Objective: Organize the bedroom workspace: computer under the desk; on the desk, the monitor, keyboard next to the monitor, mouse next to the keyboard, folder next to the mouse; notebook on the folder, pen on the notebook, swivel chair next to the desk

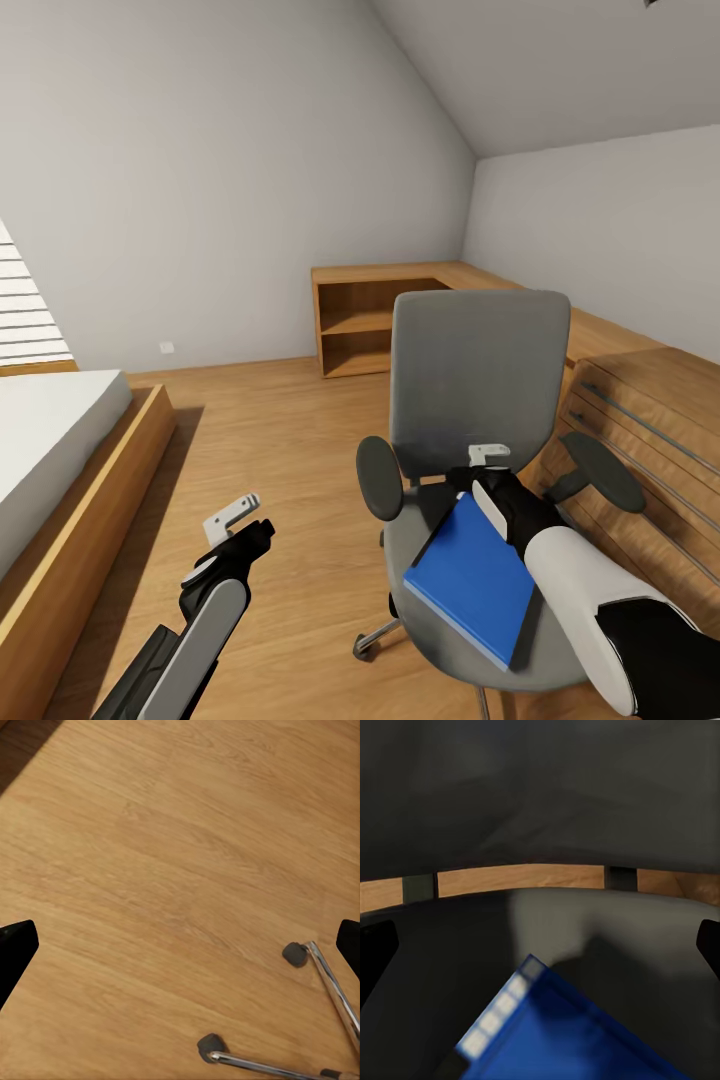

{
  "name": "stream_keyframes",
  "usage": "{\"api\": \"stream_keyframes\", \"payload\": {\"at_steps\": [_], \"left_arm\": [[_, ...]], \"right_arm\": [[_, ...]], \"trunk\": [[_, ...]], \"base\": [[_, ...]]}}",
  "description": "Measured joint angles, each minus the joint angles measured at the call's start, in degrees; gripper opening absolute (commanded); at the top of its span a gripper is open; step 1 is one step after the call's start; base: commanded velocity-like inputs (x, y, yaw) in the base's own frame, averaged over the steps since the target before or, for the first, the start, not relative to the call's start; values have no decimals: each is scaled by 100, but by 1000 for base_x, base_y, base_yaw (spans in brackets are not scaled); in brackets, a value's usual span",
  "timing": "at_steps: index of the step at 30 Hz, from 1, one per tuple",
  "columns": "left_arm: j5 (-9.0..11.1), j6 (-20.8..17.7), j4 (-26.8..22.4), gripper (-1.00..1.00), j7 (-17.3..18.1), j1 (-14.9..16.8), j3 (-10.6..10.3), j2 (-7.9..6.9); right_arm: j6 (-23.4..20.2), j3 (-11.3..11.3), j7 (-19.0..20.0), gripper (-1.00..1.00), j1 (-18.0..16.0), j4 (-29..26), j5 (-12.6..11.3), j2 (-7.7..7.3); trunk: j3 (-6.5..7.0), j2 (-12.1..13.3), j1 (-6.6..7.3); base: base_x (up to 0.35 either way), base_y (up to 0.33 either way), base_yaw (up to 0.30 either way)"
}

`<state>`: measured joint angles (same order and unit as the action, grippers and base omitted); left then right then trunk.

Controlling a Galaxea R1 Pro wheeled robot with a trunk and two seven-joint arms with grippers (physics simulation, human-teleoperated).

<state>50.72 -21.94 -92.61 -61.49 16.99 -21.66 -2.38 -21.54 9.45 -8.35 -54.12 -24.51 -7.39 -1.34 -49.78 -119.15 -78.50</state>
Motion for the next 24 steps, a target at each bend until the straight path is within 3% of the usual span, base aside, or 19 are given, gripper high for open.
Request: {"api": "stream_keyframes", "payload": {"at_steps": [24], "left_arm": [[0, 0, 0, 100, 0, 0, -30, 5]], "right_arm": [[28, 0, 0, 100, 0, 1, 0, 0]], "trunk": [[-395, -881, -483]], "base": [[0, 0, 0]]}}
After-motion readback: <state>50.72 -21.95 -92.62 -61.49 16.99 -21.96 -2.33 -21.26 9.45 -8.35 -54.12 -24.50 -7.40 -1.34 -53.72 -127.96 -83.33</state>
